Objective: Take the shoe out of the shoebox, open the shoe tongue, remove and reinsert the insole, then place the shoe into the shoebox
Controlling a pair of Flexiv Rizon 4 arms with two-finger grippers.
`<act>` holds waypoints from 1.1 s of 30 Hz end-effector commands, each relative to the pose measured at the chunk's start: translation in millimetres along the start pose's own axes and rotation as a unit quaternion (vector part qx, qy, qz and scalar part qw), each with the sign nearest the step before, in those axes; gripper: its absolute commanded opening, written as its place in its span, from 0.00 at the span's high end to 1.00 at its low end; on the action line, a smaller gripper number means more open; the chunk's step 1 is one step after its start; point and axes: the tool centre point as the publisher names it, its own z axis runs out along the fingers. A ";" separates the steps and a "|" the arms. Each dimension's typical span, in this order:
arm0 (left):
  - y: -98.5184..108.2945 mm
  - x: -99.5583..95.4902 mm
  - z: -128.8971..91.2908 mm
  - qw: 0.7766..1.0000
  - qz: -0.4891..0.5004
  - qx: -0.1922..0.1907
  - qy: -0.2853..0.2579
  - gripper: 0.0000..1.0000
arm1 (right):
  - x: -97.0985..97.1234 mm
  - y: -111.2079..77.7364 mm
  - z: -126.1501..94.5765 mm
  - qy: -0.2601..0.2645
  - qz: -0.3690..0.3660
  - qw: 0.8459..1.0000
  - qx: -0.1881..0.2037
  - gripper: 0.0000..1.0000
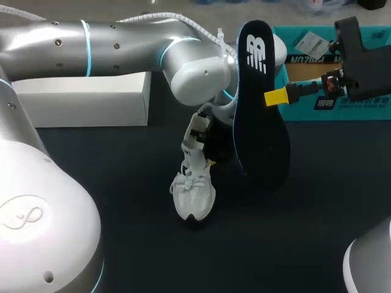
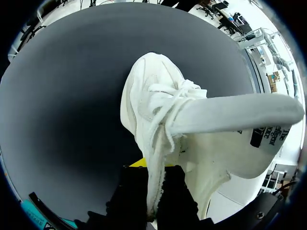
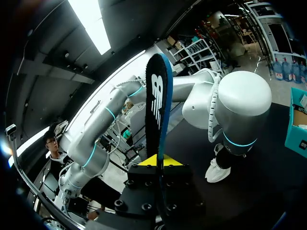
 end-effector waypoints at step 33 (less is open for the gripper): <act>9.6 -22.0 10.0 0.984 -0.162 0.017 -0.072 1.00 | -2.0 2.5 3.6 0.001 0.000 1.000 0.002 1.00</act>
